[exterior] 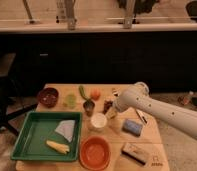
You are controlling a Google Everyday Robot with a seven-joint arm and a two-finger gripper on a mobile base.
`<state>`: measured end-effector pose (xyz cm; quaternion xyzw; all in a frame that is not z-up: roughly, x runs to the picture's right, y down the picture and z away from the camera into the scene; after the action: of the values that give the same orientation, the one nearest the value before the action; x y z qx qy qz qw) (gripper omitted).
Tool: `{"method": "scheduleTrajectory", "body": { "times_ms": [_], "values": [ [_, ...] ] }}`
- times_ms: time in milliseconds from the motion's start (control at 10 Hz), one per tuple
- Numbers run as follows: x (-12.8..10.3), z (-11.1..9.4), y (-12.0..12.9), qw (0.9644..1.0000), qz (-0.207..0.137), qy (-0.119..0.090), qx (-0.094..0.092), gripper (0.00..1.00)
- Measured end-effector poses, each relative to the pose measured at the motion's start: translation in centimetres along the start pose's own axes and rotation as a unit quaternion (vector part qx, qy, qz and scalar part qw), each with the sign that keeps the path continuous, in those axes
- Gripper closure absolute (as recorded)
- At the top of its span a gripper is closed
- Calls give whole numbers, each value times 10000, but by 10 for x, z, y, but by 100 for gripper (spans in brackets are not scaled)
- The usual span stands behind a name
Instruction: Place grapes in purple bowl
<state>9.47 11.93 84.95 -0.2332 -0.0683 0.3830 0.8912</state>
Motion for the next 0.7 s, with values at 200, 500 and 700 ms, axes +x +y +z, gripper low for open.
{"method": "scheduleTrajectory", "body": {
  "times_ms": [200,500,700],
  "values": [
    [-1,7,-7,10000,9,-20,6,20],
    [3,26,-12,9999,60,-8,-92,20],
    [11,36,-15,9998,124,26,-146,20]
  ]
}}
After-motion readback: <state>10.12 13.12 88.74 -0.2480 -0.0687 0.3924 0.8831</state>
